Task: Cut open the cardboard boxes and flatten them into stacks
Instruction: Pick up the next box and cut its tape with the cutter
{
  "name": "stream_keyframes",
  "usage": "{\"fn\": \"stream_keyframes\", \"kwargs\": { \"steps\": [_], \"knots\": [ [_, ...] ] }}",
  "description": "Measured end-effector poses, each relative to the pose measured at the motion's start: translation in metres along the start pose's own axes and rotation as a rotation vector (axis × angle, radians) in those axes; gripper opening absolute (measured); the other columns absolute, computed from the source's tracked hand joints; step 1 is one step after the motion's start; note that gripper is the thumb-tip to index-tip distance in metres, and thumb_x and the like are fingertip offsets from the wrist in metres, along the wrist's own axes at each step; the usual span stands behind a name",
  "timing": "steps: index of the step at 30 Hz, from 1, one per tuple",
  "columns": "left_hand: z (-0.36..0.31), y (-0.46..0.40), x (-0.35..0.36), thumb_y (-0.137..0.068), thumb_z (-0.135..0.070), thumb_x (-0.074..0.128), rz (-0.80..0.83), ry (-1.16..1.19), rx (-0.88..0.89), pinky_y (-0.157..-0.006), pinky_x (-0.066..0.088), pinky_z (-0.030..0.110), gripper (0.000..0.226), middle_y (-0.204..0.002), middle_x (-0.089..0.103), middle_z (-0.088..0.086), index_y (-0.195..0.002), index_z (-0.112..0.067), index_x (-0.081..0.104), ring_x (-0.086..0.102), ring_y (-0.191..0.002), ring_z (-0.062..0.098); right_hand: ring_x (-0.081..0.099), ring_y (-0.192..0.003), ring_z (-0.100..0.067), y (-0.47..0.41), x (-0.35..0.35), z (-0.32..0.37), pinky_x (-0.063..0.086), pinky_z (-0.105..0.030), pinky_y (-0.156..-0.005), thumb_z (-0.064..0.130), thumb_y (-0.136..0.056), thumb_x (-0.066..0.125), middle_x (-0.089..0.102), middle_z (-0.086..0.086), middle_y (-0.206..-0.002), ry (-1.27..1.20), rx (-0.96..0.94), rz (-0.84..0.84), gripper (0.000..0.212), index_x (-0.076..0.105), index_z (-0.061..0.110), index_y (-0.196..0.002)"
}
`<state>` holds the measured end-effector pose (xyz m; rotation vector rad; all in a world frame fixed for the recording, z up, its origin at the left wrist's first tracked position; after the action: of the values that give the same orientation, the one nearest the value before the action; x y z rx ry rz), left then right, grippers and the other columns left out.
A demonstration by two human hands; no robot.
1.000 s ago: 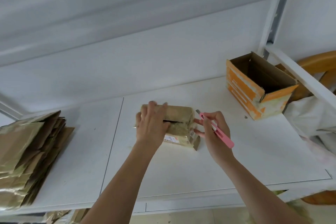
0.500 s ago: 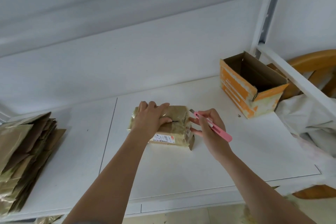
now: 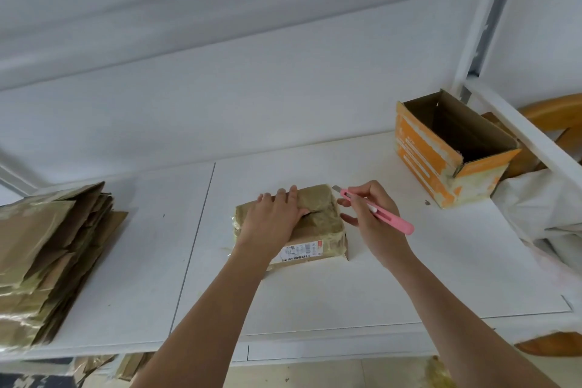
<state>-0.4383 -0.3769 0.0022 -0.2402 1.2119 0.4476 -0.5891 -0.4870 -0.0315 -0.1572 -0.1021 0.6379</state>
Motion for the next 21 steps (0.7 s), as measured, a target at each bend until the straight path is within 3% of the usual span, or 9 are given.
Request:
{"fn": "stream_keyframes", "kwargs": {
  "steps": [4,8,12,17,21],
  "knots": [
    [0.000,0.000,0.006,-0.104,-0.049,0.016,0.012,0.017,-0.010,-0.104,0.040,0.039,0.064,-0.143,0.048,0.010,-0.153,-0.008,0.020,0.051,-0.123,0.034,0.069,-0.095,-0.027,-0.003,0.001,-0.003,0.056,-0.061,-0.074,0.024,-0.094,0.057,0.070,-0.004,-0.096,0.044,0.021,0.031,0.006,0.056,0.022,-0.088],
    [0.000,-0.001,0.008,-0.094,-0.050,0.003,0.007,0.019,-0.013,-0.106,0.040,0.041,0.076,-0.143,0.049,0.013,-0.153,-0.006,0.024,0.053,-0.121,0.037,0.069,-0.095,-0.027,-0.003,0.002,0.001,0.057,-0.060,-0.073,0.017,-0.096,0.057,0.070,-0.005,-0.094,0.031,0.017,0.021,0.010,0.057,0.021,-0.087],
    [-0.001,-0.002,0.009,-0.099,-0.050,0.009,0.018,0.028,-0.015,-0.110,0.036,0.041,0.070,-0.146,0.045,0.014,-0.154,-0.006,0.019,0.049,-0.127,0.038,0.068,-0.093,-0.029,-0.003,0.005,0.004,0.058,-0.060,-0.071,0.011,-0.097,0.055,0.069,-0.005,-0.093,0.059,0.028,0.019,0.013,0.057,0.018,-0.086],
    [-0.001,-0.004,0.009,-0.105,-0.047,0.016,0.037,0.004,-0.015,-0.114,0.032,0.042,0.064,-0.153,0.035,0.016,-0.154,-0.006,0.014,0.043,-0.133,0.039,0.071,-0.089,-0.022,-0.006,0.001,0.010,0.058,-0.059,-0.074,0.001,-0.095,0.055,0.071,-0.010,-0.091,0.024,0.114,0.059,0.012,0.056,0.000,-0.083],
    [0.000,-0.003,0.010,-0.105,-0.045,0.016,0.045,-0.008,0.001,-0.115,0.030,0.044,0.063,-0.154,0.033,0.017,-0.154,-0.006,0.013,0.042,-0.134,0.040,0.071,-0.082,-0.018,0.005,-0.003,0.017,0.057,-0.058,-0.079,-0.001,-0.095,0.054,0.072,-0.005,-0.087,0.078,0.128,0.136,0.013,0.057,0.001,-0.082]
  ]
}}
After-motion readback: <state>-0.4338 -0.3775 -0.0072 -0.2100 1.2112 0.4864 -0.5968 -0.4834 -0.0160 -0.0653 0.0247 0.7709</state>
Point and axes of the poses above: each hand's wrist, its own y-axis away from the middle knuckle, its own x-axis out of the palm, z = x × y, the point moved 4 cm from there along -y, towards the middle knuckle
